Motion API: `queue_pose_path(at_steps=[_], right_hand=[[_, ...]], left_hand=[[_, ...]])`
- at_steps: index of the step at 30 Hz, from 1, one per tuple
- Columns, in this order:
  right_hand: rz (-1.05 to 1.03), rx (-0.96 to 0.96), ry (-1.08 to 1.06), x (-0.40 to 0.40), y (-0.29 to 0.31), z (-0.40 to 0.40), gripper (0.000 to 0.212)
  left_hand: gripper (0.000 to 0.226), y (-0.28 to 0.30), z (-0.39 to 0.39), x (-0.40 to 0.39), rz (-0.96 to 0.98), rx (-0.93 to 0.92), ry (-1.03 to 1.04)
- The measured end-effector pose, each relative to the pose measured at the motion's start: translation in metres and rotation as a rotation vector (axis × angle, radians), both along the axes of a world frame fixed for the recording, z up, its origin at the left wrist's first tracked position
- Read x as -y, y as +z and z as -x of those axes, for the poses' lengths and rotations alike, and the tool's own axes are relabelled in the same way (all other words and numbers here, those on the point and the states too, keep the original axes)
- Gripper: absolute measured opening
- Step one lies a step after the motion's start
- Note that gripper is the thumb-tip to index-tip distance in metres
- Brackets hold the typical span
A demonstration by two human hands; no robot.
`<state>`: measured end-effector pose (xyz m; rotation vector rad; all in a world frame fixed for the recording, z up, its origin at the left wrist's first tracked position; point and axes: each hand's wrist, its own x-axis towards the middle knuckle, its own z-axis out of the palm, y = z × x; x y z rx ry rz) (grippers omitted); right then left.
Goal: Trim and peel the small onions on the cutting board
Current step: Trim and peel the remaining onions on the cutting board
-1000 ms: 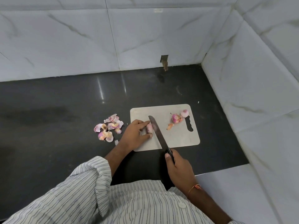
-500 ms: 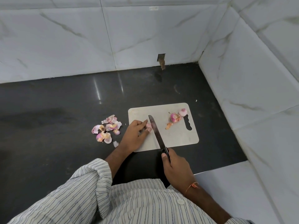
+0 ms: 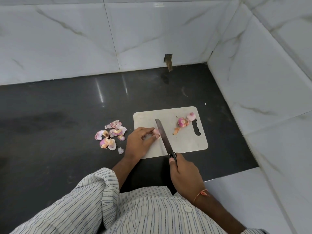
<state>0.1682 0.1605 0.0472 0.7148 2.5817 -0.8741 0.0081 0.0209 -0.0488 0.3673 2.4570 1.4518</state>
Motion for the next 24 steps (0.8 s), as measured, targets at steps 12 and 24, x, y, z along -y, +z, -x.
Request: queue_pose_path(at_steps=[12,24], right_hand=[[-0.107,0.08,0.101,0.0,0.007,0.008,0.032],[-0.154,0.136,0.179,0.004,0.009,0.013,0.025]], left_hand=[[0.035,0.003,-0.002,0.0,-0.03,-0.006,0.015],[0.033,0.006,-0.006,-0.001,-0.061,-0.026,0.015]])
